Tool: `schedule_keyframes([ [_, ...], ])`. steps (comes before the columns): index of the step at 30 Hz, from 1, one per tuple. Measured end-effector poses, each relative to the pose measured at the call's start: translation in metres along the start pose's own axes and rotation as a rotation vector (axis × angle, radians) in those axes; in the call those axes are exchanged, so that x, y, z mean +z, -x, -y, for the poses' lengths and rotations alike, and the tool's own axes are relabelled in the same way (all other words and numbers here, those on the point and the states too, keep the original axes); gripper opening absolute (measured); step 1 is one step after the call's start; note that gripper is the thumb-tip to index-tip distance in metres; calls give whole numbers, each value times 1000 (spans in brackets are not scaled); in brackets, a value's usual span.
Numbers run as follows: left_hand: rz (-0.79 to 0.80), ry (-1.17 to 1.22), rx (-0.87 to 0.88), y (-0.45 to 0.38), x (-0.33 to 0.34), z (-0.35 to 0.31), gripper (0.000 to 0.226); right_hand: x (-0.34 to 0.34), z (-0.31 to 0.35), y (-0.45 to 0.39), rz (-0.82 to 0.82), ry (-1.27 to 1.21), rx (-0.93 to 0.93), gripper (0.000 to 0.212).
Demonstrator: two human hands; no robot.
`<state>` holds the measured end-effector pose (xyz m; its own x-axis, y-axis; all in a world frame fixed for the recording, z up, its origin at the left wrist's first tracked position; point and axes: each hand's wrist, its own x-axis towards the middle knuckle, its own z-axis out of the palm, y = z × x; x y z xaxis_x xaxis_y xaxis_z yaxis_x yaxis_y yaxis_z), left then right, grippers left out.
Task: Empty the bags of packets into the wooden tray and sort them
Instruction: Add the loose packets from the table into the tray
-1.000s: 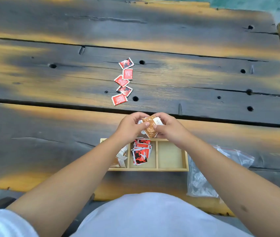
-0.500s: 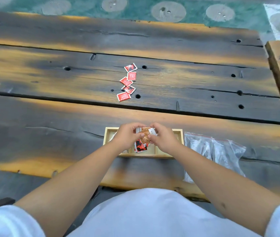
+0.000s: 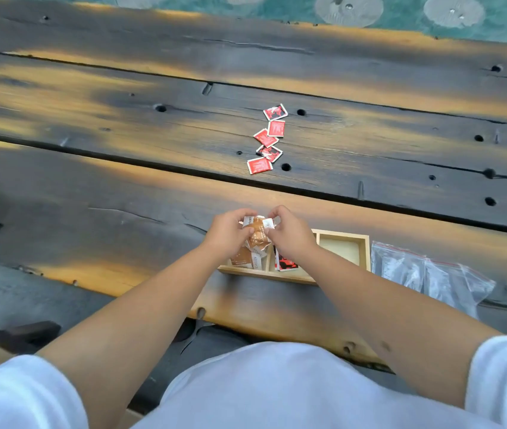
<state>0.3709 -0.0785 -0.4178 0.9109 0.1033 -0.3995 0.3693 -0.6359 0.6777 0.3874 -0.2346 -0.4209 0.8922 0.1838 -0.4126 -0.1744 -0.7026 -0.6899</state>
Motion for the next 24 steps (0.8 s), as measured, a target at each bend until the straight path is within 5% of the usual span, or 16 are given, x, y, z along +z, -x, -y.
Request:
schedule_keyframes([
  [10,-7,-298,195,-20,-2,43,32,49,5,-26,-3,98,151,20],
  [13,101,-447,339,-17,-8,56,30,51,6,-31,-14,127,152,25],
  [17,147,-585,448,-13,-15,63,37,53,5,-26,-30,203,19,26],
  [24,127,-691,523,-19,-19,74,17,59,-1,-21,176,428,-203,37],
])
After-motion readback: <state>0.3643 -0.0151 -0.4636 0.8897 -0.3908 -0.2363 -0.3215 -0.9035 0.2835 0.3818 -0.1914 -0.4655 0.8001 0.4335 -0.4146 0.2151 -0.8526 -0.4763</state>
